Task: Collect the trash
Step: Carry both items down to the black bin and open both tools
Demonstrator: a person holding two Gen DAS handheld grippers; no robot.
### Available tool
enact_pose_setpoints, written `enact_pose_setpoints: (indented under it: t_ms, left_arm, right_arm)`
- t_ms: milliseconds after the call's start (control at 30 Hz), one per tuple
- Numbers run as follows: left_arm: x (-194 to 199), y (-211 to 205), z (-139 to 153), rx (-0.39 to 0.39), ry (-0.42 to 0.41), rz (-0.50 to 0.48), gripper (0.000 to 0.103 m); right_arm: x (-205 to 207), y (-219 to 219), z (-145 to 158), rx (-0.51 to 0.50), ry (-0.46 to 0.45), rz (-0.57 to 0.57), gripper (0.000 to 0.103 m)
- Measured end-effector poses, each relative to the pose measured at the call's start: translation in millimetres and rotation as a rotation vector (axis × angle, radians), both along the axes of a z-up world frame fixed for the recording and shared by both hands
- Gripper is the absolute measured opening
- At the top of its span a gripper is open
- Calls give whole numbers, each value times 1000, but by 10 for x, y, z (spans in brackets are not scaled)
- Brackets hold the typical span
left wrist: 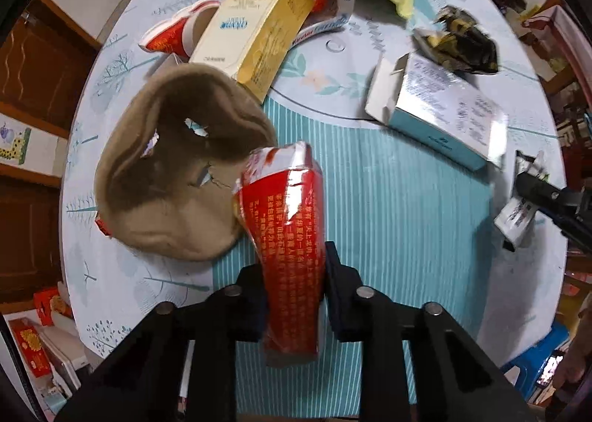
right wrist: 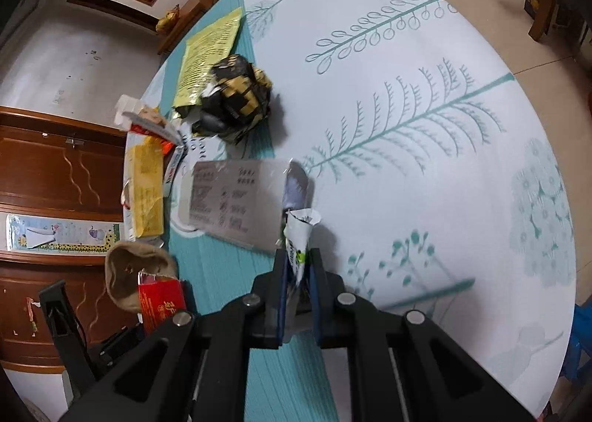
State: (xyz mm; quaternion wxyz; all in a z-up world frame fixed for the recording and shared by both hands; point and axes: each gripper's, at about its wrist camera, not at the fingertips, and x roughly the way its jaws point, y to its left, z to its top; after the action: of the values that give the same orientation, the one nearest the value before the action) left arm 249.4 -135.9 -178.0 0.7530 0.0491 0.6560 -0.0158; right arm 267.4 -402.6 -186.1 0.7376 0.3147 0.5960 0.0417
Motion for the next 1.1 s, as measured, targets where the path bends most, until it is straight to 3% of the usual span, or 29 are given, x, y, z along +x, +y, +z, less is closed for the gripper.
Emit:
enact_pose_setpoints:
  t_ms: [400,633,733,767,1100]
  left_arm:
    - [-579,260,637,-81,-150,-158,14]
    - [-1000,645,975,-117,-230,-243,13]
    - [-1180,867,1062,-135,-256,-265,13]
    - [-1231,920,1081,-139,-262,-272,8]
    - [-1782,1450,1129,-181,-293,-363,7]
  right_arm:
    - [-676,356,503,-5,-129,-54,10]
    - [-1184,870,808,-19,-214,-96,10]
    - [-1351,1148,892,-15,-239,-101,10]
    - [-1410,1245,923,-15,-249,-103,10]
    - [-2054,2009,1037,-31,-317,-105,10]
